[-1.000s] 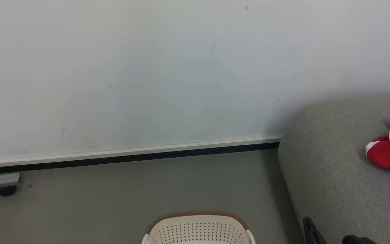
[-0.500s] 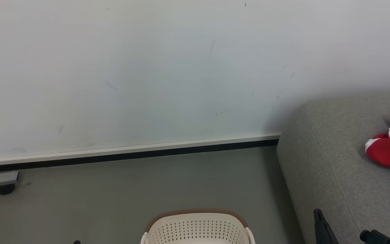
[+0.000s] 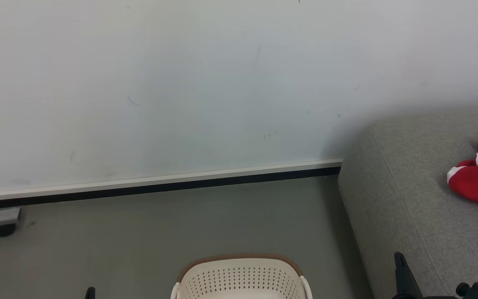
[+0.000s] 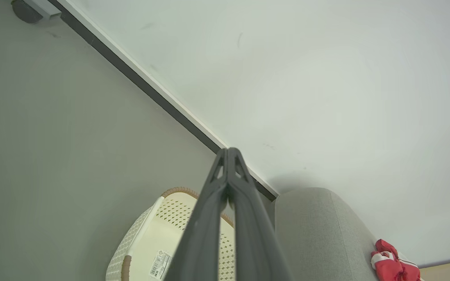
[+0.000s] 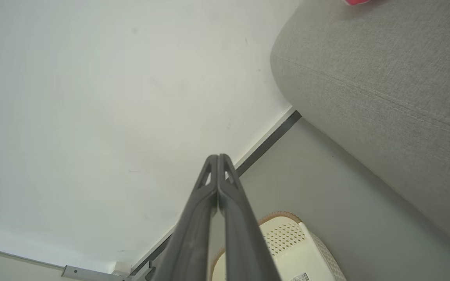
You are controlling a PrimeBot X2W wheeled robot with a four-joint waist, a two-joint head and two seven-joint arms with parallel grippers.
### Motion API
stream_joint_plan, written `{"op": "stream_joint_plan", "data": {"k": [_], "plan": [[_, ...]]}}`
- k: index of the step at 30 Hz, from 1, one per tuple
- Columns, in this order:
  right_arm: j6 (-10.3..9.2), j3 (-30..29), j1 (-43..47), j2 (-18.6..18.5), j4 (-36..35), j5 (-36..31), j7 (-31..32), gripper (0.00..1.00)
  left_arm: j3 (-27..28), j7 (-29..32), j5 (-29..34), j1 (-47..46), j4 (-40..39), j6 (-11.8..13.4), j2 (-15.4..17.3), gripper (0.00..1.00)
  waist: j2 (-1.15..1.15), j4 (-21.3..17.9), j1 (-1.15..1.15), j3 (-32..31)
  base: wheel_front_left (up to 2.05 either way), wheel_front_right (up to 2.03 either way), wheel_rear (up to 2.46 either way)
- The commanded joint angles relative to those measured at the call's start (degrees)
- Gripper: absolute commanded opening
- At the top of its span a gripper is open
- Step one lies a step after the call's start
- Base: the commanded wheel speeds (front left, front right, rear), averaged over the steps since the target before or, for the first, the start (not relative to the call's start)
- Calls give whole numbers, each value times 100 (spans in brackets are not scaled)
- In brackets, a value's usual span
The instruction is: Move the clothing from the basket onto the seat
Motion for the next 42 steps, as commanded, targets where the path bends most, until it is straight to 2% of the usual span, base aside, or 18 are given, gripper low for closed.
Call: {"op": "stream_joint_plan", "data": {"k": [1, 19, 42], "plan": [[-1, -29, -166, -50, -44, 213, 18, 0, 39, 45, -196, -141, -25, -45, 21, 0, 0, -3, 0, 7, 0, 0, 0], [0, -206, -307, -97, 17, 1630, 166, 0, 182, 428, -1402, -362, 75, -152, -11, 0, 0, -42, 0, 101, 0, 0, 0], [0, -395, -471, -129, 77, 2962, 319, 0, 325, 786, -2557, -565, 180, -261, -47, 0, 0, -86, 0, 209, 0, 0, 0]]}}
